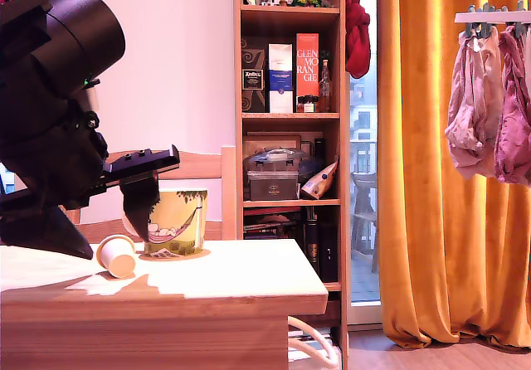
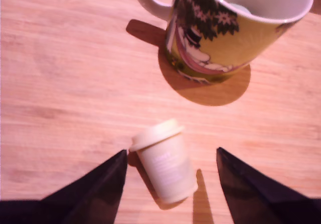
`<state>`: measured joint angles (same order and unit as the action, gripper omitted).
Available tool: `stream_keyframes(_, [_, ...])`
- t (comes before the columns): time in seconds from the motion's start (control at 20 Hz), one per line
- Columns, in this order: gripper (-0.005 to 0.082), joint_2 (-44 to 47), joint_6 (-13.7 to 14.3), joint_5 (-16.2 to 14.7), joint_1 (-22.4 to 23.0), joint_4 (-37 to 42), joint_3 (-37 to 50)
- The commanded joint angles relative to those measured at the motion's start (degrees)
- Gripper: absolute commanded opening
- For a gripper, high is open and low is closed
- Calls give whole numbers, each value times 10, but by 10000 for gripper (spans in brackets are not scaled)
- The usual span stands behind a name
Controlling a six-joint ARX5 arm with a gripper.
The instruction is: Pick up the coffee capsules on the table and drop them inside the coffee cup
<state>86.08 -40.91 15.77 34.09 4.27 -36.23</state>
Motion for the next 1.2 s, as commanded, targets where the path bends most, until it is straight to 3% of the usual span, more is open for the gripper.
stream_keyframes(0.0, [515,18,5,-6,-5,2,-1])
stream_keyframes(0.15, [507,40,5,-19,-8,2,-5])
stream_keyframes(0.35, [403,43,5,-19,-8,5,-7])
stream_keyframes(0.55, [229,43,8,-23,-8,2,-7])
stream_keyframes(0.75, [197,42,15,-26,-8,0,-13])
stream_keyframes(0.95, [198,10,72,-50,-4,-24,-25])
stream_keyframes(1.05, [198,-27,127,-51,0,-56,-26])
stream_keyframes(1.1, [198,-47,141,-51,0,-74,-26])
stream_keyframes(1.15, [198,-68,177,-50,0,-89,-26])
